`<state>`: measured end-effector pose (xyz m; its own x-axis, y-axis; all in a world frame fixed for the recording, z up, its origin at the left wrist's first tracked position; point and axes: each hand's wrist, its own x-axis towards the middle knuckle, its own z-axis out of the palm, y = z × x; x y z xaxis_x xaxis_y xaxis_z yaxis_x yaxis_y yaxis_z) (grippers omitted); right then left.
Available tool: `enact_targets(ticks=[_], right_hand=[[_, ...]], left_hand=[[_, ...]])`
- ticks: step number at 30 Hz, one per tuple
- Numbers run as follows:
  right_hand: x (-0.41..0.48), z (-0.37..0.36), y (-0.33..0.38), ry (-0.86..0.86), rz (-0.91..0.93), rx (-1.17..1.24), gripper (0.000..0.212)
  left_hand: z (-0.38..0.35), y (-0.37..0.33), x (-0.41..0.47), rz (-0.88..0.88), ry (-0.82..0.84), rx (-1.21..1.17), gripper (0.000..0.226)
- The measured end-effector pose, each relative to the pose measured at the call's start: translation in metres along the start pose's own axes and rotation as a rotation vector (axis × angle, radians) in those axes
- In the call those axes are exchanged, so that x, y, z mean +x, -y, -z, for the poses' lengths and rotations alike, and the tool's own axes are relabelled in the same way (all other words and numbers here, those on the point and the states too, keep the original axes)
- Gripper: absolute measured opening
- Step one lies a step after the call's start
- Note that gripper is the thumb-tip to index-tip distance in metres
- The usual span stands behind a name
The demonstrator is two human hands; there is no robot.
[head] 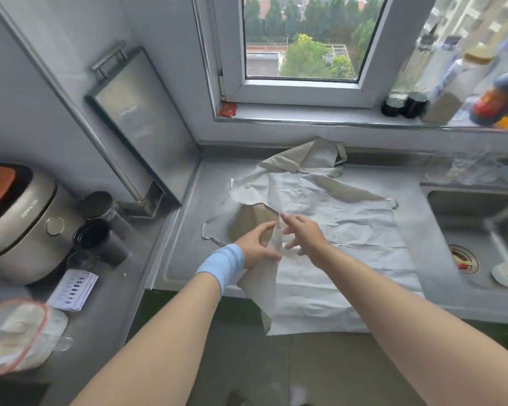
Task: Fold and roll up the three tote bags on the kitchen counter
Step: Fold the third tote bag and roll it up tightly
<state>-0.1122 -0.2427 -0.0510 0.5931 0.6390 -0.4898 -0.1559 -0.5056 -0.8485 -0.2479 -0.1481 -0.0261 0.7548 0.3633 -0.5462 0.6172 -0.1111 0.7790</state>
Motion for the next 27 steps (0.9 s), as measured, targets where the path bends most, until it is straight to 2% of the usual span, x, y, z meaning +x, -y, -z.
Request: enact_targets(ticks=[2,4,6,7,9,13,16,17,21,24,27], right_hand=[[0.000,0.016,0.008,-0.031,-0.020,-0.077,0.048],[-0.002,0.033,0.005,-0.090,-0.023,-0.269,0.039],[-0.005,0.053,-0.007,-0.122,-0.049,-0.511,0.018],[-0.005,0.064,-0.017,-0.137,-0.080,-0.596,0.015],[-0.003,0.081,-0.042,-0.145,-0.168,-0.678,0.023],[0.000,0.102,-0.076,-0.159,-0.235,-0.864,0.020],[0.006,0.103,-0.074,-0.199,-0.086,-0.956,0.056],[0.008,0.102,-0.069,-0.198,-0.005,-0.985,0.061],[0.030,0.100,-0.046,-0.041,0.255,-1.097,0.058],[0.050,0.098,-0.032,0.043,0.266,-1.103,0.053],[0.077,0.099,-0.016,0.001,0.251,-1.025,0.046]], left_hand=[[-0.026,-0.021,0.003,-0.022,0.083,0.207,0.076],[-0.052,-0.034,0.007,-0.007,0.167,0.325,0.075],[-0.074,-0.037,0.013,0.049,0.268,0.360,0.077],[-0.083,-0.037,0.016,0.099,0.313,0.354,0.077],[-0.093,-0.032,0.021,0.191,0.344,0.326,0.071],[-0.087,-0.021,0.029,0.216,0.149,0.397,0.051],[-0.071,-0.021,0.037,0.224,0.019,0.428,0.043],[-0.066,-0.024,0.040,0.219,-0.021,0.443,0.042],[-0.046,-0.041,0.056,0.165,-0.150,0.506,0.038],[-0.032,-0.052,0.074,0.128,-0.200,0.517,0.038],[-0.013,-0.060,0.104,0.108,-0.254,0.528,0.039]])
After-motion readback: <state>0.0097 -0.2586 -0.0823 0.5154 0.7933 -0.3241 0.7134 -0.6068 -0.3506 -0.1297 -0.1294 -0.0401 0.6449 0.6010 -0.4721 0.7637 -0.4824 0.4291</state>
